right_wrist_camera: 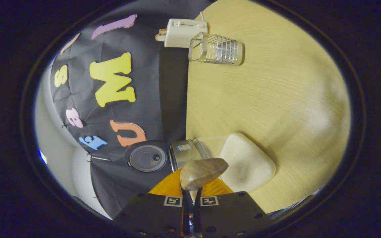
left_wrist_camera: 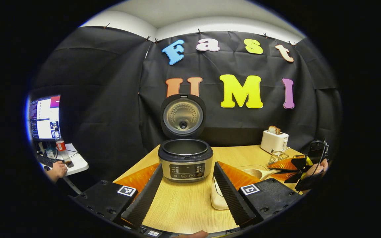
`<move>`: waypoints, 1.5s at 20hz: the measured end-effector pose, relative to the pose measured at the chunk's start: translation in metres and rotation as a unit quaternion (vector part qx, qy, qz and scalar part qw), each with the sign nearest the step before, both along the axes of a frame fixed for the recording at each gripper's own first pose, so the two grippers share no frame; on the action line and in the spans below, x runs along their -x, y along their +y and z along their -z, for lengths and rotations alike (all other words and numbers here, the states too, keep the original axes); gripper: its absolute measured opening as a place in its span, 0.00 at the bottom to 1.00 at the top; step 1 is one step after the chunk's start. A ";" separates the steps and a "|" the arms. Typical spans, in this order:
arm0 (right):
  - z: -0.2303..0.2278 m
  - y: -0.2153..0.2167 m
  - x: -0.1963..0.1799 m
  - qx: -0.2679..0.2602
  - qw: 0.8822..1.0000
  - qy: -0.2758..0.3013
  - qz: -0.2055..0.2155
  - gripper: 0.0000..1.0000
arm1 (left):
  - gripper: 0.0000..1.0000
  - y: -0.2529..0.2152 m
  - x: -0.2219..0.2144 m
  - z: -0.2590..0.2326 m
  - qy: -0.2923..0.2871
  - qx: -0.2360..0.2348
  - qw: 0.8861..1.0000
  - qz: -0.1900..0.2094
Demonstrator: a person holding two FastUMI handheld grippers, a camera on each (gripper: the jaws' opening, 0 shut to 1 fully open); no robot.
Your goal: Close the left gripper, press the button to open the rice cooker; take a wooden spoon from the chopstick holder with the right hand, scoop a spoonful of rice and pour it into the rice cooker, then put the wooden spoon back into the chopstick holder.
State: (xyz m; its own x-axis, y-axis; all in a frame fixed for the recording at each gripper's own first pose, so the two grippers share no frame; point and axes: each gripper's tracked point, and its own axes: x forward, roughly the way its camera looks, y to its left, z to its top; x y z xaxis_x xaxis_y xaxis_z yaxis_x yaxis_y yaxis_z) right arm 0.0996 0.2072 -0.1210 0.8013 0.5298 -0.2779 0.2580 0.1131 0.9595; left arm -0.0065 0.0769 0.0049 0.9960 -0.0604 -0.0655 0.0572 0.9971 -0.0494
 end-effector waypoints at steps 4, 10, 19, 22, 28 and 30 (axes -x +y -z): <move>-0.009 0.008 -0.002 -0.062 0.998 0.000 -0.014 0.05 | 0.98 0.005 -0.002 0.002 0.002 0.001 1.000 -0.005; -0.039 0.030 -0.010 -0.113 0.993 -0.013 -0.043 0.05 | 0.98 0.013 -0.001 0.001 0.000 0.007 1.000 -0.010; -0.086 0.062 -0.049 -0.078 0.995 -0.034 -0.044 0.05 | 0.98 0.020 -0.002 0.005 0.006 0.003 1.000 -0.012; -0.100 0.074 -0.069 -0.059 0.997 -0.038 -0.042 0.05 | 0.98 0.029 -0.002 0.010 0.012 0.000 1.000 -0.021; -0.123 0.116 -0.114 0.006 0.998 -0.045 -0.036 0.05 | 0.98 0.045 -0.002 0.011 0.013 0.001 0.999 -0.040; -0.126 0.138 -0.134 0.046 0.997 -0.043 -0.035 0.02 | 0.98 0.053 -0.002 0.011 0.013 0.008 0.999 -0.041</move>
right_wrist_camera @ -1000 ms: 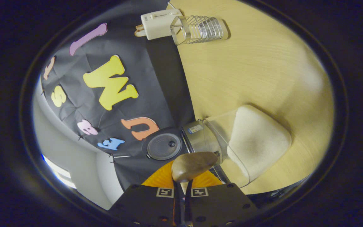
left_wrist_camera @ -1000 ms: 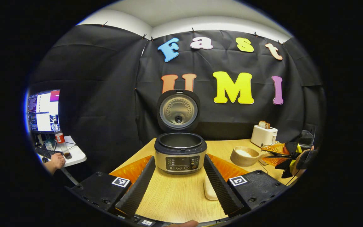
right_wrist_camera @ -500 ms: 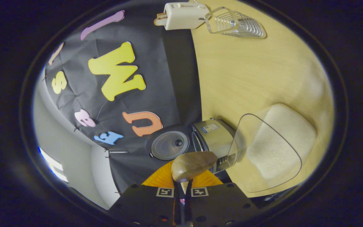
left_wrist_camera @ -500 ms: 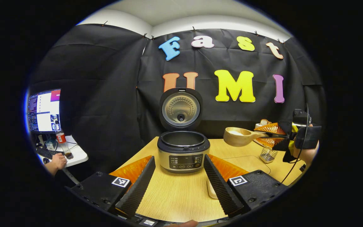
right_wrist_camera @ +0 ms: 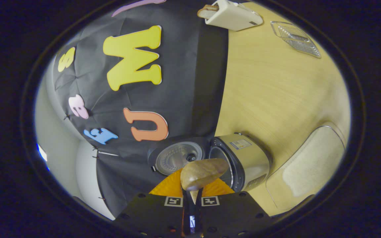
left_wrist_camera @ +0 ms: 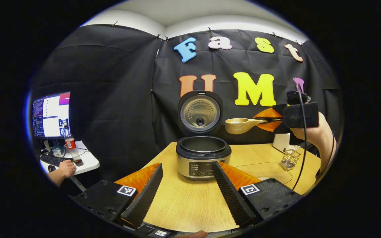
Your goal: Close the left gripper, press the button to open the rice cooker; take a wooden spoon from the chopstick holder with the right hand, scoop a spoonful of rice and pour it into the rice cooker, then put the wooden spoon back into the chopstick holder.
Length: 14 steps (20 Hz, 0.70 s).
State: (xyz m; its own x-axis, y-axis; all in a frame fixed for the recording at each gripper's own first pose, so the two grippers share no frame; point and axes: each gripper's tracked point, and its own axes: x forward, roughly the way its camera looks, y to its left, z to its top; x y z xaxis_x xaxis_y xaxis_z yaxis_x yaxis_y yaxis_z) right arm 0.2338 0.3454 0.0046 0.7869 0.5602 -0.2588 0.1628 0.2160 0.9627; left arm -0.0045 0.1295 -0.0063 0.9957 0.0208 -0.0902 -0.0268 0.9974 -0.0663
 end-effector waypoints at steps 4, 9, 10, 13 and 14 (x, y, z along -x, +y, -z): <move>0.009 0.034 -0.041 0.100 0.995 0.004 0.026 0.05 | 0.98 0.022 -0.004 0.010 0.012 0.011 1.000 -0.013; 0.024 0.067 -0.068 0.177 0.983 0.010 0.036 0.02 | 0.99 0.056 -0.010 0.037 0.053 0.027 0.997 -0.054; 0.027 0.072 -0.071 0.200 0.979 0.011 0.038 0.06 | 0.99 0.059 -0.010 0.040 0.060 0.032 0.996 -0.056; 0.029 0.083 -0.075 0.251 0.967 0.000 0.036 0.06 | 0.99 0.053 -0.010 0.034 0.050 0.037 0.997 -0.047; 0.029 0.085 -0.078 0.264 0.964 -0.005 0.037 0.06 | 0.99 0.050 -0.010 0.031 0.044 0.033 0.998 -0.043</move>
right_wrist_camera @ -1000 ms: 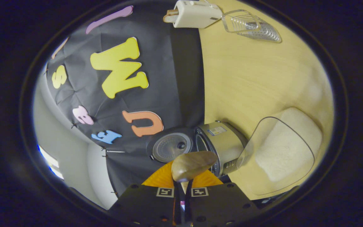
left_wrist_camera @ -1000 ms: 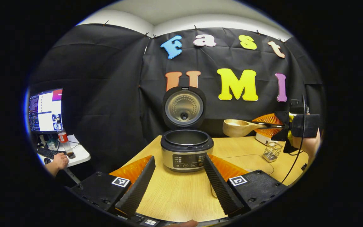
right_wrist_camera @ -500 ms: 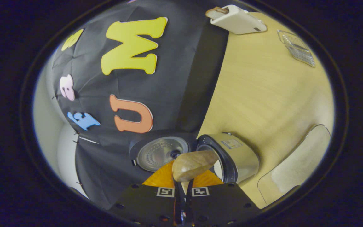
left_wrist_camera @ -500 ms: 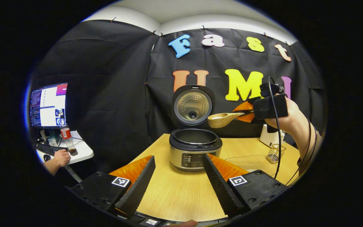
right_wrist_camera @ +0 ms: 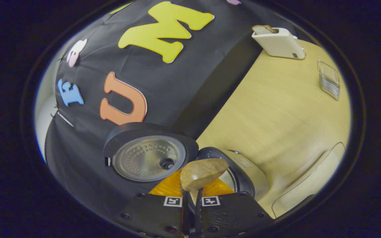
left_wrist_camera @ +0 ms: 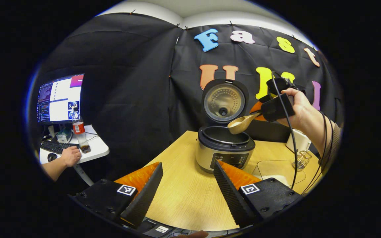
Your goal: Close the left gripper, press the button to open the rice cooker; take a wooden spoon from the chopstick holder with the right hand, scoop a spoonful of rice and pour it into the rice cooker, then put the wooden spoon back into the chopstick holder.
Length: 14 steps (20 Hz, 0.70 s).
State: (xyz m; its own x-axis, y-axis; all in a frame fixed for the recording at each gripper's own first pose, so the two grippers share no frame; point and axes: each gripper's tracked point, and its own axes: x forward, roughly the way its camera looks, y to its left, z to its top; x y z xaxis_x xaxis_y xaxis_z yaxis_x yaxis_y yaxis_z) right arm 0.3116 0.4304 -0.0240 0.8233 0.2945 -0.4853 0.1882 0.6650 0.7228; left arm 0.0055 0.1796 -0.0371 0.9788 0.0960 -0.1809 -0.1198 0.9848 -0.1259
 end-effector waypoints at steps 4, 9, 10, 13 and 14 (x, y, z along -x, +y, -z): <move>0.004 0.003 -0.003 0.043 0.999 0.002 0.001 0.08 | 0.99 -0.013 0.001 -0.006 -0.010 -0.007 1.000 0.019; 0.013 0.010 -0.003 0.113 0.993 0.006 -0.017 0.07 | 0.98 -0.010 0.002 -0.007 -0.011 -0.009 1.000 0.018; 0.015 0.015 -0.006 0.135 0.991 0.003 -0.026 0.07 | 0.99 -0.008 0.002 -0.005 -0.010 -0.009 1.000 0.016; 0.019 0.027 -0.007 0.193 0.980 -0.006 -0.050 0.07 | 0.99 -0.007 0.001 -0.004 -0.006 -0.006 1.000 0.013; 0.021 0.031 -0.007 0.216 0.975 -0.007 -0.058 0.08 | 0.99 -0.007 0.000 -0.004 -0.006 -0.006 1.000 0.012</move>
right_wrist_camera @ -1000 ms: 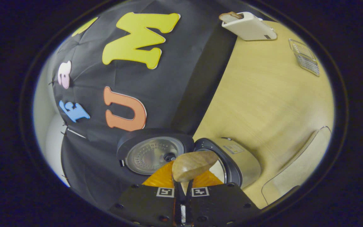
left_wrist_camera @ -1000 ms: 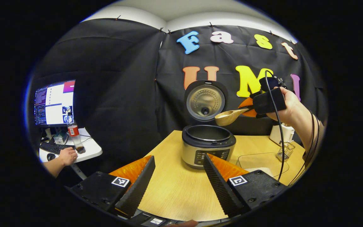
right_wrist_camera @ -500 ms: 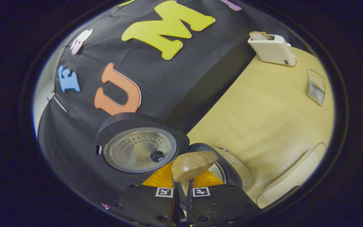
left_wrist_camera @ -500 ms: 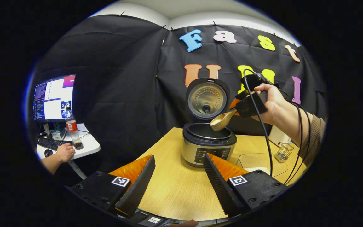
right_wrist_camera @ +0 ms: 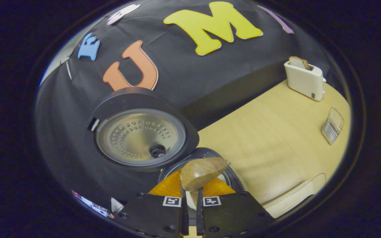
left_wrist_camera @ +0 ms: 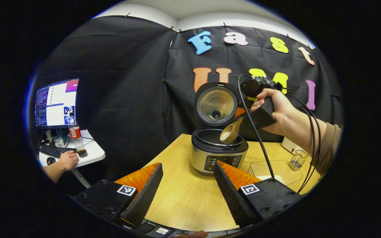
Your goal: Close the left gripper, press the button to open the rice cooker; take a wooden spoon from the chopstick holder with the right hand, scoop a spoonful of rice and pour it into the rice cooker, then put the wooden spoon back into the chopstick holder.
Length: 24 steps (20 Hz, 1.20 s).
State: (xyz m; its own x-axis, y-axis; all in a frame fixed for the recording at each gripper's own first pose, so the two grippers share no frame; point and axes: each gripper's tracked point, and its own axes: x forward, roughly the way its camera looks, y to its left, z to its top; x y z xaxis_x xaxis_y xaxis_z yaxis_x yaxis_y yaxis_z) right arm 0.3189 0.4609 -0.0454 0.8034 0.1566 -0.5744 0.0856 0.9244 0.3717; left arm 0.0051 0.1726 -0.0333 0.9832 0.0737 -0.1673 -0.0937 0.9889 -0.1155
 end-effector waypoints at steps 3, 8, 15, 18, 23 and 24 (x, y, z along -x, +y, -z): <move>0.001 0.008 0.002 0.075 0.997 -0.010 -0.024 0.10 | 0.99 0.001 0.000 0.000 0.001 -0.002 1.000 -0.002; -0.010 0.026 0.001 0.196 0.976 -0.069 -0.073 0.10 | 0.99 0.001 -0.001 0.000 0.002 0.000 1.000 -0.004; -0.021 0.044 0.005 0.357 0.916 -0.141 -0.120 0.10 | 0.99 0.003 -0.001 -0.002 0.000 0.002 1.000 -0.008; -0.028 0.044 0.004 0.402 0.894 -0.159 -0.119 0.10 | 0.99 0.004 -0.001 -0.001 0.000 -0.002 1.000 -0.010; -0.065 0.029 -0.002 0.488 0.838 -0.220 -0.105 0.10 | 0.98 0.001 -0.001 -0.002 0.000 -0.005 1.000 -0.009; -0.072 0.027 -0.001 0.494 0.831 -0.233 -0.108 0.10 | 0.98 0.001 -0.002 -0.002 0.000 -0.004 1.000 -0.009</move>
State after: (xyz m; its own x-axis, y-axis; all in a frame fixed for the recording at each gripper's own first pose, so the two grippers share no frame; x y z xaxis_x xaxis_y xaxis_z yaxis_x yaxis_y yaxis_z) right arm 0.3200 0.4884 0.0262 0.9891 -0.0377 -0.1425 -0.0614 0.7732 -0.6312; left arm 0.0070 0.1738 -0.0317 0.9816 0.0919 -0.1673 -0.1107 0.9881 -0.1068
